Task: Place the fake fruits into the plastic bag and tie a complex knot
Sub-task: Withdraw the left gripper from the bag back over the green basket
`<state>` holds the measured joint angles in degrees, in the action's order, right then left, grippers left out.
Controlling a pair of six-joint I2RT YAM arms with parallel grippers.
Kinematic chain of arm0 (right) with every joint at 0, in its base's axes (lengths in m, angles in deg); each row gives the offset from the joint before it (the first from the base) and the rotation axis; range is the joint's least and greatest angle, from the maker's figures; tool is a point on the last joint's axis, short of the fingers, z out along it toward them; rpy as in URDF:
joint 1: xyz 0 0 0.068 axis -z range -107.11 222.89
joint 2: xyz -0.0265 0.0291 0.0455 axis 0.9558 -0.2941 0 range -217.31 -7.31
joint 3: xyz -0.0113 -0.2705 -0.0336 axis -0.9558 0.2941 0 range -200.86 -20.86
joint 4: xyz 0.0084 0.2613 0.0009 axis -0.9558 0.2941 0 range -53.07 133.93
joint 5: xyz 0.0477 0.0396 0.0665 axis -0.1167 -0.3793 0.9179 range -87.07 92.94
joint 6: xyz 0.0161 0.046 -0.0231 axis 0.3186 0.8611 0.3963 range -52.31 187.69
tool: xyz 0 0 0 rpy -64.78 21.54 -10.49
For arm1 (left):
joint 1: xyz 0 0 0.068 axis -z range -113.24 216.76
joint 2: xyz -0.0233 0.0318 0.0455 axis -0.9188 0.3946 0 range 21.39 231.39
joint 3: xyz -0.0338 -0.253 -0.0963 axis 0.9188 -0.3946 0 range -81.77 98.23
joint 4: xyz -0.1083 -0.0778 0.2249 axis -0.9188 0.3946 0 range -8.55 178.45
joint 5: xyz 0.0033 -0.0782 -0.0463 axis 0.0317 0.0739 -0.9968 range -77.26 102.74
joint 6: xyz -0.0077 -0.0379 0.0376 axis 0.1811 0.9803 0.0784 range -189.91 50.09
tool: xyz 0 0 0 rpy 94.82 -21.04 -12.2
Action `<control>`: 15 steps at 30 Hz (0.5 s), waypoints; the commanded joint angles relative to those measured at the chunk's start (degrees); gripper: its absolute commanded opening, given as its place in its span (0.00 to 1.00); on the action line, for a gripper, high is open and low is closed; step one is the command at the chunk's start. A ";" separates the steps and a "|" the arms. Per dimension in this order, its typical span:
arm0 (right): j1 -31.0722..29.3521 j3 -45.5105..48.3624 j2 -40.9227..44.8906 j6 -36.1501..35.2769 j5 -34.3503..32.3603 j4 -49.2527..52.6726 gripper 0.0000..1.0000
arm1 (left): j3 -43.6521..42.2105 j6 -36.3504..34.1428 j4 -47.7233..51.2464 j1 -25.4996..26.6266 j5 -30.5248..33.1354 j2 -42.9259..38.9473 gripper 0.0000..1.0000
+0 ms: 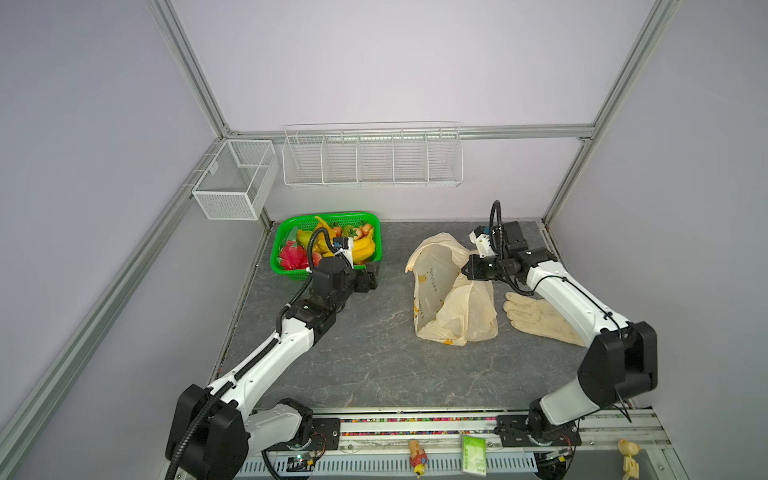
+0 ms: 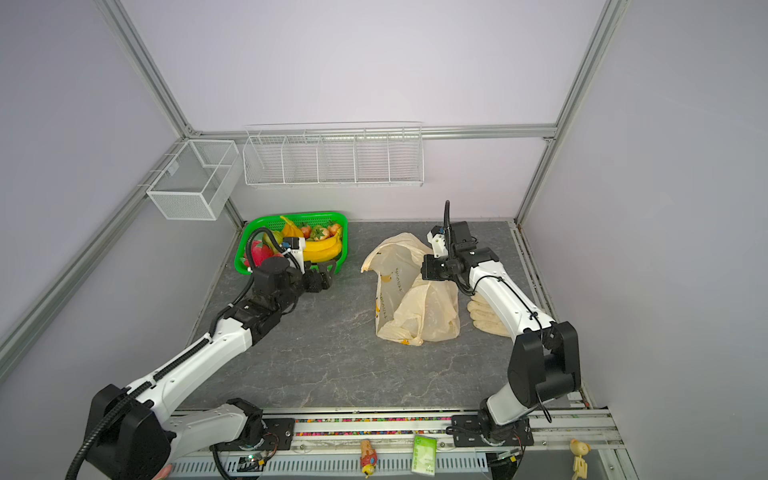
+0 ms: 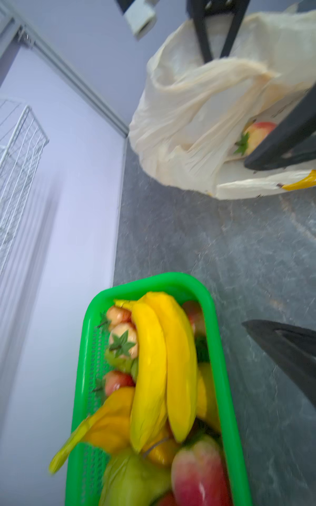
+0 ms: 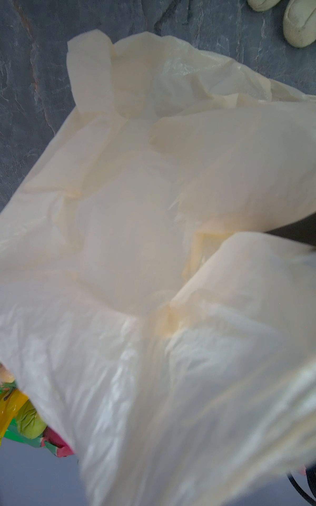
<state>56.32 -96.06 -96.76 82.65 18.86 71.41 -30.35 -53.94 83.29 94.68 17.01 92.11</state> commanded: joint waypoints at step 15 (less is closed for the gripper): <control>0.40 0.05 0.79 -1.58 0.69 0.25 0.06 | 32.69 -20.00 23.38 -5.43 18.22 29.09 0.82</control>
<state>56.36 -96.06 -96.76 82.22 18.88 71.48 -0.10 -73.24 103.79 91.57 32.42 121.64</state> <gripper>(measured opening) 0.066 0.821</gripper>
